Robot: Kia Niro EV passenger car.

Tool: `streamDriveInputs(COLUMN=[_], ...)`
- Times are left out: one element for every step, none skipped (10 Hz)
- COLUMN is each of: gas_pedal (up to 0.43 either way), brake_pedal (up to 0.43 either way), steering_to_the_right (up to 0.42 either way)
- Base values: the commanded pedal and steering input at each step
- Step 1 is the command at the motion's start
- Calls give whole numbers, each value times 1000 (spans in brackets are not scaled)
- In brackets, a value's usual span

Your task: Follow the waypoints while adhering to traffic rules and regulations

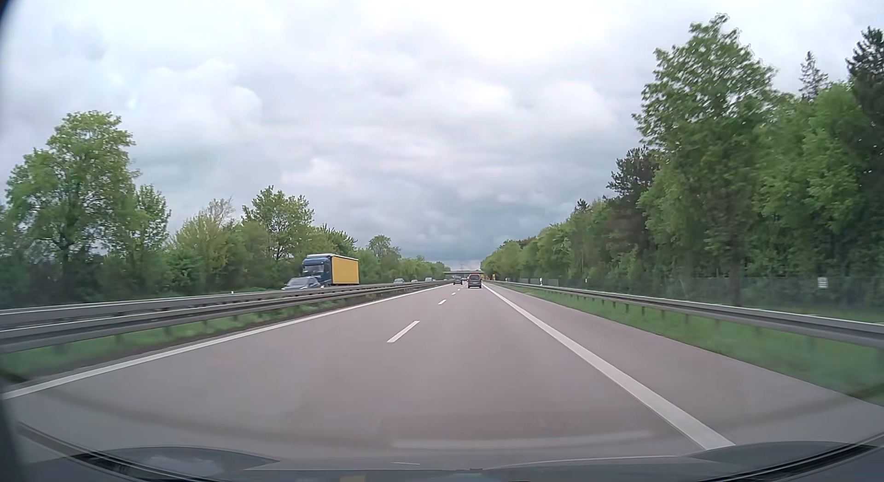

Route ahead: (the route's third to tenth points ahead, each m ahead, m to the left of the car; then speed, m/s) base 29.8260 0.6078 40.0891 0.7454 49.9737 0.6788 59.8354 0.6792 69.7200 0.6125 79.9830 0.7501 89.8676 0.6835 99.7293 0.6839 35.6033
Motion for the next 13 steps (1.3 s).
streamDriveInputs(gas_pedal=[441, 441, 441, 441, 441, 441, 441, 441, 441, 441, 441, 441, 441], brake_pedal=[12, 12, 12, 12, 12, 12, 12, 12, 12, 12, 6, 12, 12], steering_to_the_right=[-1, -1, -1, -1, -1, -1, -1, -1, -1, -1, -1, -1, -1])
